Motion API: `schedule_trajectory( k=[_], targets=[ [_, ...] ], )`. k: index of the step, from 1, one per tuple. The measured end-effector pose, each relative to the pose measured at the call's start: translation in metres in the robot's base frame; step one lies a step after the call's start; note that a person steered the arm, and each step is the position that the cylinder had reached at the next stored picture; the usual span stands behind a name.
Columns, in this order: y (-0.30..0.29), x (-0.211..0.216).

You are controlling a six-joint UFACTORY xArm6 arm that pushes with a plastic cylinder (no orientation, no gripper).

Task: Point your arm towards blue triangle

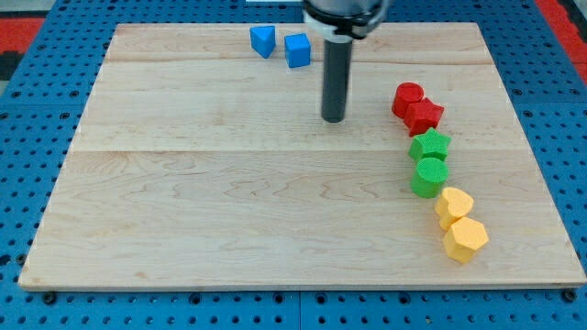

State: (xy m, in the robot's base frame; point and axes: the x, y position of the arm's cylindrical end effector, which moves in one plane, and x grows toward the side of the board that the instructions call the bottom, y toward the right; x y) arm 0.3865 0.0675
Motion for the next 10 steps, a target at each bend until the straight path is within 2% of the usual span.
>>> schedule_trajectory(
  k=[2, 5, 6, 7, 8, 9, 10],
  targets=[
    [0.054, -0.011],
    [0.063, -0.031],
    [0.036, -0.054],
    [-0.033, -0.072],
    [-0.119, -0.049],
    [-0.222, -0.048],
    [-0.247, -0.089]
  ],
)
